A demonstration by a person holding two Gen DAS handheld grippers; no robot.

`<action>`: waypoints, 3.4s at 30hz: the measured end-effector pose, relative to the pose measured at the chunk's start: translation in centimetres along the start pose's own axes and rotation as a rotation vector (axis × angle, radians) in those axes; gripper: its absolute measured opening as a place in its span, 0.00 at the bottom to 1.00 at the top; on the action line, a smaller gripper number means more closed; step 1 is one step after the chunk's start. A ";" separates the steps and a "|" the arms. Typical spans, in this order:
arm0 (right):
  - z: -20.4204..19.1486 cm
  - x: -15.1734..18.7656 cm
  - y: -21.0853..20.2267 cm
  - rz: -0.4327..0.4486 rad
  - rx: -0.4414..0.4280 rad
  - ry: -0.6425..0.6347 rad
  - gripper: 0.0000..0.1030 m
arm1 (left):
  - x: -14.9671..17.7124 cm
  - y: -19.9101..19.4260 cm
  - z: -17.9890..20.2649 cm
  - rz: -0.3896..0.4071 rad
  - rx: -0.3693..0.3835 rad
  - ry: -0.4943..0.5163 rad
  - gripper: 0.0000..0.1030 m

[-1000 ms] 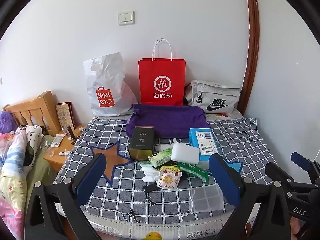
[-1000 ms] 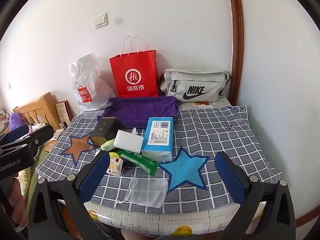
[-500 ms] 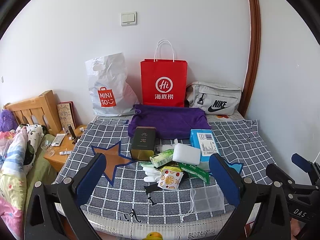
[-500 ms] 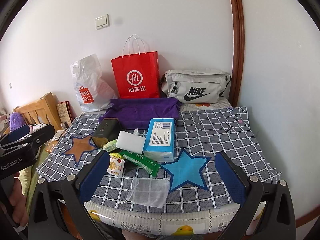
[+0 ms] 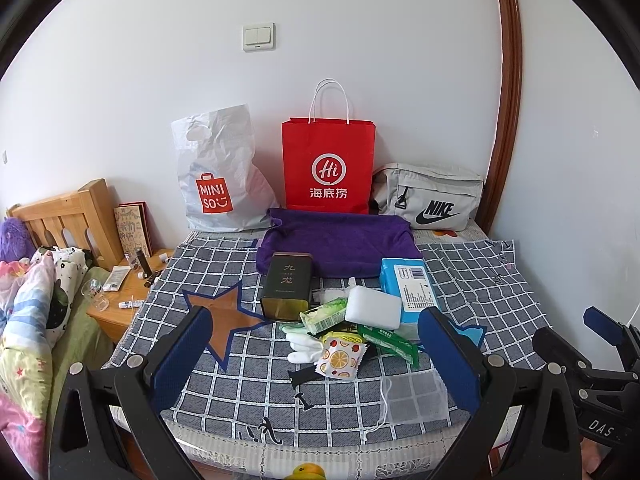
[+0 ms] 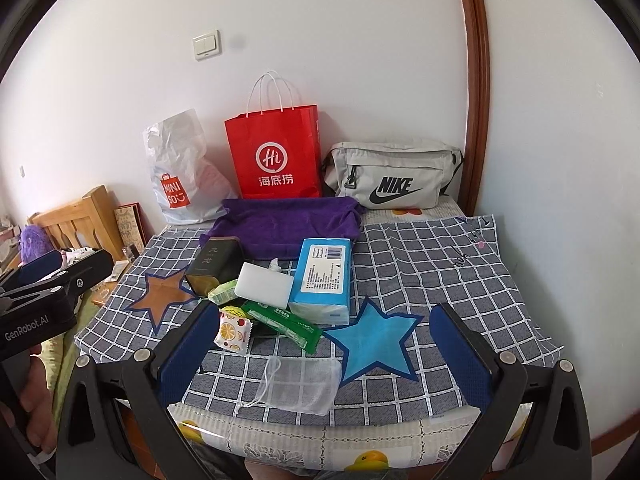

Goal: Organize soft objects

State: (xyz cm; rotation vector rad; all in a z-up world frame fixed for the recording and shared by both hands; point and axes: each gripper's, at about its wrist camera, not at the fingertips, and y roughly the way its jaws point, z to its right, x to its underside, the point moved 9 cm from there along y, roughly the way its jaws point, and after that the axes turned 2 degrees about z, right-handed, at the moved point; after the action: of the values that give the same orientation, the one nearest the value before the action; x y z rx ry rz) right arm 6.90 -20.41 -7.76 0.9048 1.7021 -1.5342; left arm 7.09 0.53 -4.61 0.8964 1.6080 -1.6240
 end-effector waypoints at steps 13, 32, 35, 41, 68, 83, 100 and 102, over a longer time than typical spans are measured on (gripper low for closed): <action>0.0 -0.1 -0.1 0.003 -0.003 0.001 1.00 | 0.0 -0.1 -0.1 0.001 0.000 -0.001 1.00; -0.3 -0.1 -0.2 0.012 -0.005 -0.004 1.00 | 0.1 0.0 -0.1 0.002 0.001 -0.002 1.00; -0.3 -0.1 -0.2 0.012 -0.008 -0.003 1.00 | 0.1 -0.1 -0.2 0.002 0.001 -0.003 1.00; -0.3 0.0 -0.2 0.014 -0.008 -0.003 1.00 | 0.1 -0.1 -0.3 0.003 0.002 -0.002 1.00; 1.0 4.1 5.4 -0.086 -0.034 -0.020 1.00 | 2.7 5.6 -1.7 -0.103 -0.004 -0.025 0.99; -1.7 14.1 16.3 -0.339 -0.102 0.003 1.00 | 8.1 13.5 -4.7 -0.257 -0.036 -0.091 0.96; -3.3 17.3 20.4 -0.361 0.035 -0.030 1.00 | 11.4 17.7 -1.8 -0.348 0.076 -0.029 0.96; -3.4 17.1 20.6 -0.353 0.035 -0.039 1.00 | 11.7 17.9 -1.0 -0.349 0.088 -0.001 0.96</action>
State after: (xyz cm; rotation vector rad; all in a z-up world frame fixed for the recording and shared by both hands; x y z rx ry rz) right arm 14.98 -14.50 -32.85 0.6075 1.8849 -1.7991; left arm 15.88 1.33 -24.10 0.6839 1.7782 -1.9438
